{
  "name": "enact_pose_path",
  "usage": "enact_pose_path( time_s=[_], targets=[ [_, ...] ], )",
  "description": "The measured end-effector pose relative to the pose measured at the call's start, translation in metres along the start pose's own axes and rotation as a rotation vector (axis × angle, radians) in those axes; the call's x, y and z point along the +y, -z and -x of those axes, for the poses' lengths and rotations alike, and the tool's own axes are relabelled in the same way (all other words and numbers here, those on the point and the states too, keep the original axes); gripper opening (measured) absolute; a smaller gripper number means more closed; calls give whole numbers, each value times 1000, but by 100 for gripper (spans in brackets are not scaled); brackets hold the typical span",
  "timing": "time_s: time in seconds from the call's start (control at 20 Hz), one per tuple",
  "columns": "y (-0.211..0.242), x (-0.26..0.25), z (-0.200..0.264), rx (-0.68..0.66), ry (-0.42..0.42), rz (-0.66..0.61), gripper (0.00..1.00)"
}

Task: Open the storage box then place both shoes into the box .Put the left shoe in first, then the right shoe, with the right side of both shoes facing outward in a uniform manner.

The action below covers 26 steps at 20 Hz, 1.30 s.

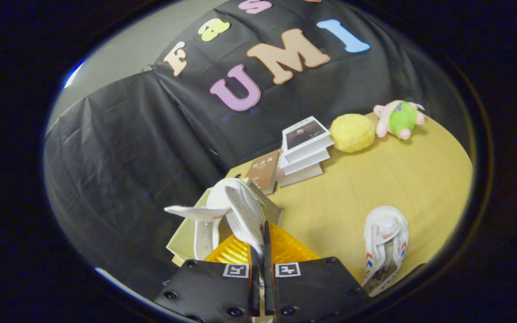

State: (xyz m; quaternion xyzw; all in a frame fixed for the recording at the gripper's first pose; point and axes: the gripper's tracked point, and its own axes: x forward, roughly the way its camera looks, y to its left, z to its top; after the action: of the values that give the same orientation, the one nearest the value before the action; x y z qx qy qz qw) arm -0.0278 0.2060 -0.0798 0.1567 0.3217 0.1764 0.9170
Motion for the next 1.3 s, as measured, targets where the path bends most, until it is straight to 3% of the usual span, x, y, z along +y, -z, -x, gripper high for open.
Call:
enact_pose_path(
  time_s=[0.25, 0.45, 0.75, 1.3],
  targets=[
    [-11, 73, -25, 42, -84, 2, 7],
    [6, 110, -60, 115, -79, 43, 7],
    [35, 116, -109, 242, 50, 30, 7],
    [74, 118, -171, 329, 271, -113, 7]
  ],
)
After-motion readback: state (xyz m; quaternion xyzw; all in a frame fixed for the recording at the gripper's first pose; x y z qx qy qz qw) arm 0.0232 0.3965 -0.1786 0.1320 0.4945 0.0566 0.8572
